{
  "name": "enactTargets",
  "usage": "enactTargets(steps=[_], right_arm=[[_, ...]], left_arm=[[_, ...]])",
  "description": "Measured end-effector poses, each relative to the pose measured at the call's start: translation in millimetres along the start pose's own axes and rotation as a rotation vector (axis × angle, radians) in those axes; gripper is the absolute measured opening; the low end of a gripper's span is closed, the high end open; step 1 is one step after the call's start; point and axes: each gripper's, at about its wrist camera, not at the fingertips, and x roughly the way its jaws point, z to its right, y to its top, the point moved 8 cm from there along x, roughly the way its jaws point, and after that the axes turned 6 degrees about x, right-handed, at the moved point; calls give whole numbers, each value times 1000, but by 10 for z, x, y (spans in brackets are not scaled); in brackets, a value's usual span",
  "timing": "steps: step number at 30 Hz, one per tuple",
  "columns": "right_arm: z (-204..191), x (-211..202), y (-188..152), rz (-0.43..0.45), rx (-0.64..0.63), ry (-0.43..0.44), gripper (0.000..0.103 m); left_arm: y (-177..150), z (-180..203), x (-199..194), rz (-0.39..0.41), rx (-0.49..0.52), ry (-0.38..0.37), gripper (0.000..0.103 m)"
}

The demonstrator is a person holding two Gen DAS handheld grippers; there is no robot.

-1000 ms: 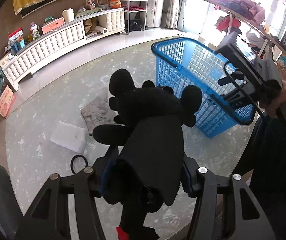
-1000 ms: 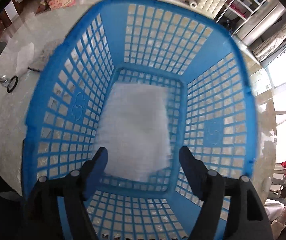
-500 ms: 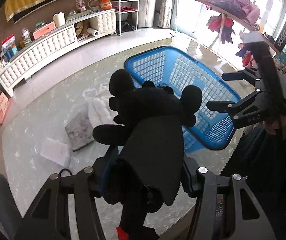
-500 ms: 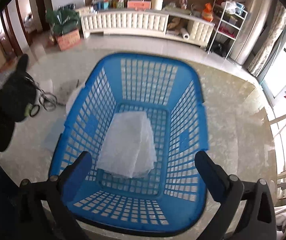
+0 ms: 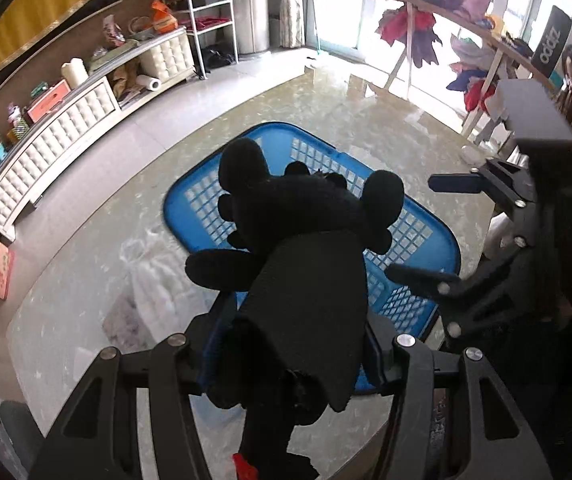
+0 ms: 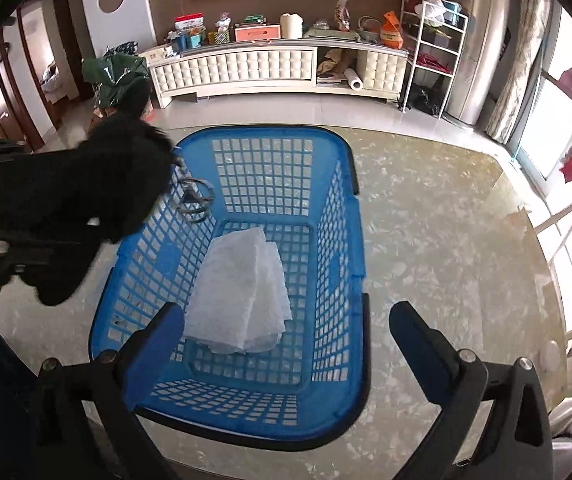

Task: Organize soft objects
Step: 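Carry the black plush toy into the blue basket and open the left tool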

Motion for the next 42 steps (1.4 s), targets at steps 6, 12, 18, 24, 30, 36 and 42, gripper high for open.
enactTargets(steps=[6,12,18,24,30,36,42], right_arm=[[130,7,-52,-8,35,13,103],[221,-47,-68,-28,83,25,103],[215,-22,-67,-50,107,28,103],[196,20,-71,-61,115,28,103],[185,57,-76,-75,116,29,103],[180,50,-92,-77,114,26,103],[203,7,-78,-62,116,32,103]], left_arm=[[98,181,309,-33,80,-25,54],[81,345,707,-107,123,-54,54],[27,385,977,-159,136,-55,54],[12,423,1105,-187,161,-52,54],[21,456,1187,-196,171,-45,54],[60,485,1305,-225,155,-47,57],[101,455,1228,-197,171,-28,74]])
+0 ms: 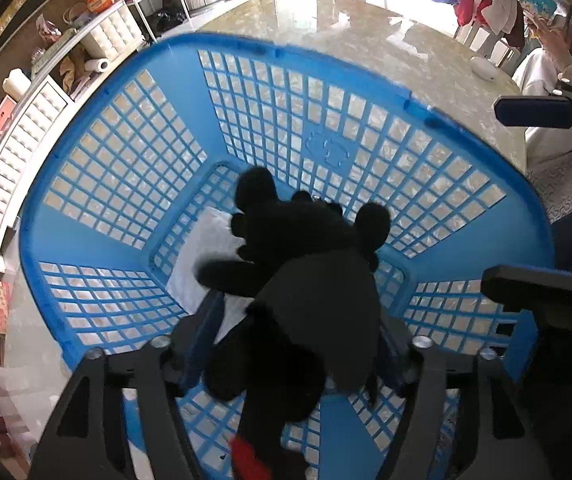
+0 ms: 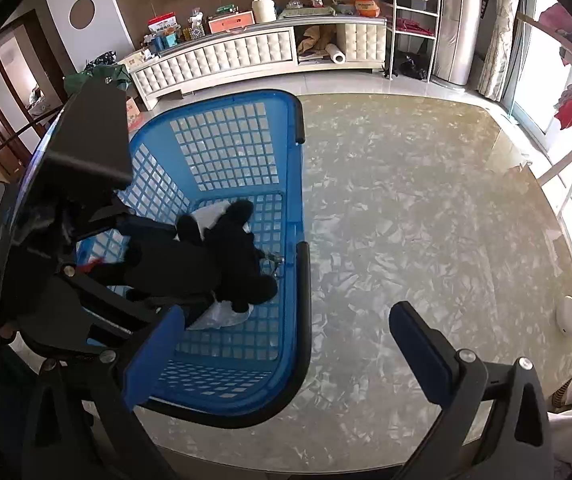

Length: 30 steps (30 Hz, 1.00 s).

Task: Organize soft objects
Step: 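Carry the black plush toy into the blue basket and open the left tool, then move both tools back toward the remaining items on the table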

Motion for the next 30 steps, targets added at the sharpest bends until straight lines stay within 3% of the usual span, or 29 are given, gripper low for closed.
enactTargets(steps=[3,15,21,24,27,30], right_arm=[[-18,-40,4,13,-4,7,103],[-288,-215,53,31,-22,53,103],[-646,-274,62,26,-66,70,103],[-798,-270,80,23,-76,74,103],[-987,-262,86,26,-93,74,103],[-1196,-194,87,14,-109,77,103]], left_arm=[[24,11,-156,31,5,5,84],[-281,-284,-994,163,-71,109,85],[-679,-421,-1330,225,-144,140,88],[-887,-489,-1385,236,-182,148,92],[-1146,-590,-1430,241,-227,152,102],[-1421,-725,-1458,243,-265,160,103]])
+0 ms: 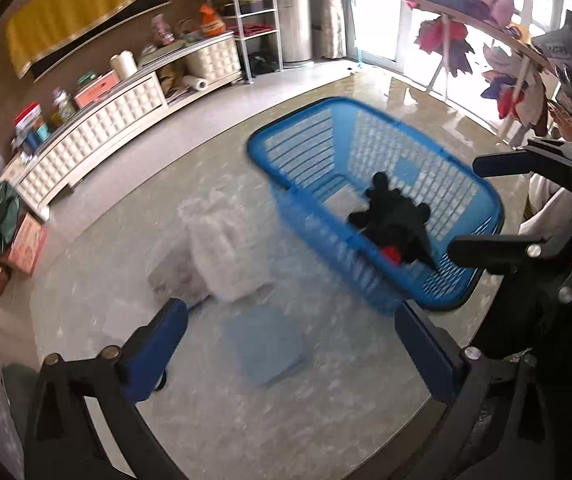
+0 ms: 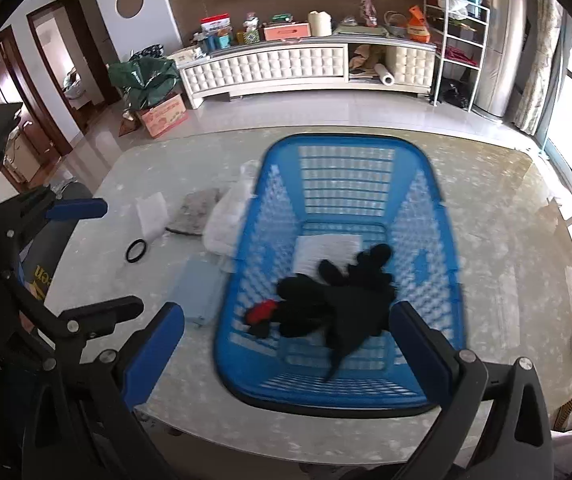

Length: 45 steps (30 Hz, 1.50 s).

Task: Organize soft objects
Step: 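Move both tools back toward the remaining items on the table, then grasp the white quilted cloth with the right tool while the left tool grasps the black rubber ring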

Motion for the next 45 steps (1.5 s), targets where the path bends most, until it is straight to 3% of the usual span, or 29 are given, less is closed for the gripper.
enactTargets(steps=[11,19,27,35,38,45], right_arm=[[-576,420,133,-53,-77,-23,103],[-950,831,224,-105,-149,-32,103],[-1162,1377,324,-164,-163,-62,103],[-1047,1864,455,-228,-98,-114,102],[-983,2013,485,-249,-80,-118,96],[-782,2292,537,-283,-38,-181,93]], left_arm=[[-551,-766,-149,0,-146,66,103],[-1025,-1271,121,-78,-250,107,103],[-1135,-1466,278,-80,-289,113,103],[-1249,-1729,575,-112,-348,90,103],[-1279,-1803,658,-116,-359,87,103],[-1384,-1859,946,-159,-379,43,103]])
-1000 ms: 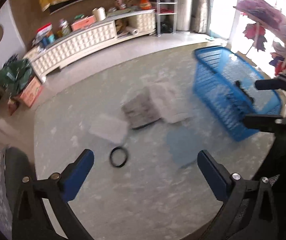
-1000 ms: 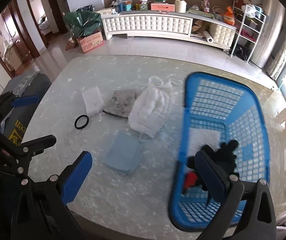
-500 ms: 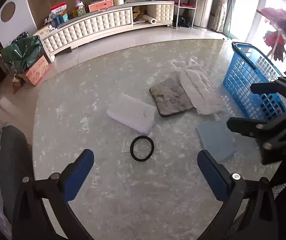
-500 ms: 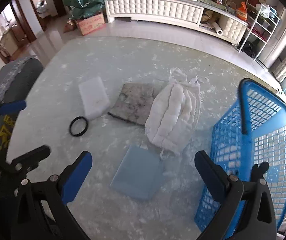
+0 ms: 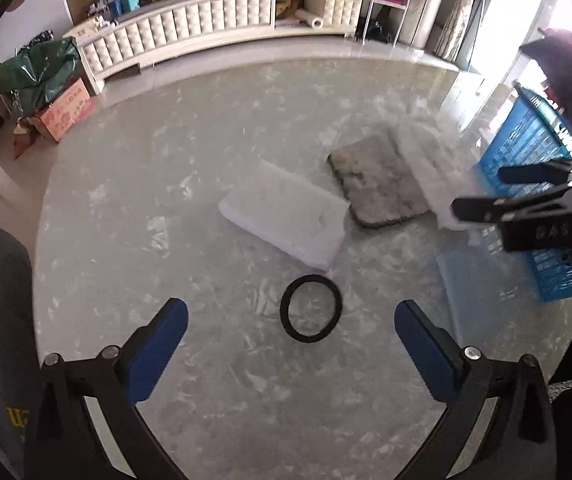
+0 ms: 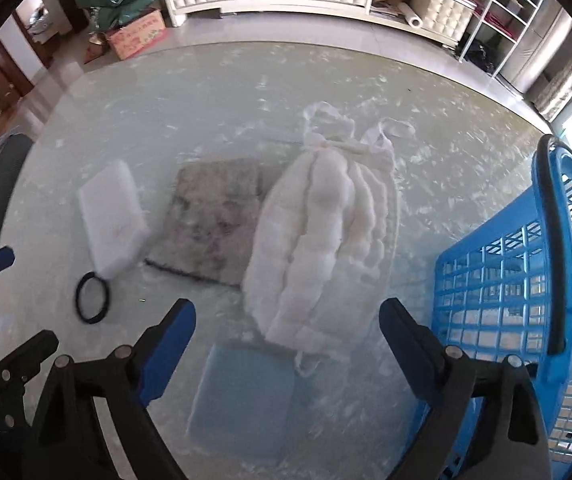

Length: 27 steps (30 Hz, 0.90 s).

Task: Organize soft objects
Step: 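Grasp the white quilted cloth with the right tool while the left tool grasps the black rubber ring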

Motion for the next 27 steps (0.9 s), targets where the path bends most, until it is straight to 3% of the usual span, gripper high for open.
enactTargets(steps=[15,17,21,27], right_arm=[[213,389,-21,-68,38,-17,75],[254,414,-13,-67,45,-7,72],[245,439,-30,-70,40,-2,65],[321,364,-42,-49,40,-10,30]], left_arm=[[-52,-4,487,-95,25,21,101],[-60,6,528,-102,24,1,87],[-29,11,548,-97,50,27,78],[-1,-6,472,-81,54,19,38]])
